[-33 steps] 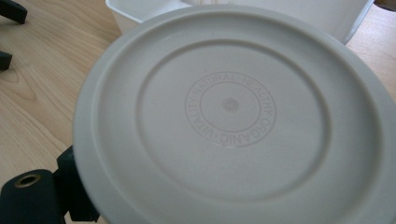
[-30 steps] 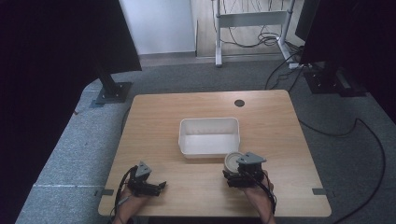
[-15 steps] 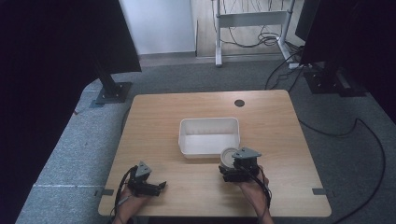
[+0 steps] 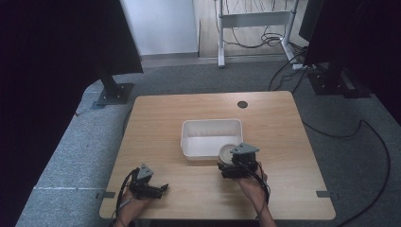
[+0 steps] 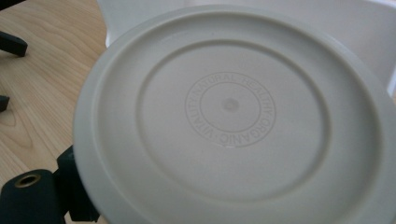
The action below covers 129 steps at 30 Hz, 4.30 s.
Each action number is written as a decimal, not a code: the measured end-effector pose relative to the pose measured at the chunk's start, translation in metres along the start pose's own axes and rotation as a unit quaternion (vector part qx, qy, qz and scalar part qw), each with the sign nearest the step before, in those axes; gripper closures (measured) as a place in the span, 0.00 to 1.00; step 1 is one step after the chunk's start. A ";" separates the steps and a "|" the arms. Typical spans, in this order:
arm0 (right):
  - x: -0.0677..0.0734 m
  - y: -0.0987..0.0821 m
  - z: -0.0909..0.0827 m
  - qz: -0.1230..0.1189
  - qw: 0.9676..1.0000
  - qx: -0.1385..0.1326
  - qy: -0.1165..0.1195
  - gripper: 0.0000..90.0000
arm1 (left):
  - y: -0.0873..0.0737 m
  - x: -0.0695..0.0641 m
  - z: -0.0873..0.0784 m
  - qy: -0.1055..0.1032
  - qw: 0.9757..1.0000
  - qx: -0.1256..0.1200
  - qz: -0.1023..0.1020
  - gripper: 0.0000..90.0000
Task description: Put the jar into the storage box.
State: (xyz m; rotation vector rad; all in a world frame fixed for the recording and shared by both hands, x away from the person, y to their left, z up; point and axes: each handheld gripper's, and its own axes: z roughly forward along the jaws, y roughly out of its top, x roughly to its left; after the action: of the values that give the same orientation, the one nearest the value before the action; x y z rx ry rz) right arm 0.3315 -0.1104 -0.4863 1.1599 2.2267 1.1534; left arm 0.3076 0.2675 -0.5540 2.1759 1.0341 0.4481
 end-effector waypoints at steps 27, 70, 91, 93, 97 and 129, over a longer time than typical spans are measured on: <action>0.000 0.030 0.028 -0.003 1.000 -0.002 -0.014 0.10 | 0.000 0.000 0.000 0.000 1.000 0.000 -0.001 0.00; -0.003 0.050 0.094 0.008 0.998 0.018 -0.060 0.10 | 0.000 0.000 0.000 -0.002 1.000 0.000 0.000 0.00; -0.001 0.037 0.114 0.016 0.997 0.038 -0.070 0.10 | 0.000 0.000 0.000 -0.002 1.000 0.000 0.000 0.00; -0.001 0.037 0.114 0.020 0.997 0.035 -0.070 0.10 | 0.000 0.000 0.000 -0.002 1.000 0.000 0.000 0.00; -0.001 0.037 0.114 0.018 0.997 0.037 -0.069 0.10 | 0.000 0.000 0.000 -0.002 1.000 0.000 0.000 0.00; -0.002 0.044 0.099 0.009 0.999 0.025 -0.048 0.02 | 0.000 0.000 0.000 -0.002 1.000 0.000 0.000 0.00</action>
State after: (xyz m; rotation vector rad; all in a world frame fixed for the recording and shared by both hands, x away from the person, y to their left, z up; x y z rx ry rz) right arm 0.4179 -0.0485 -0.5096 1.2312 2.1875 1.0328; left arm 0.3074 0.2671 -0.5541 2.1750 1.0318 0.4437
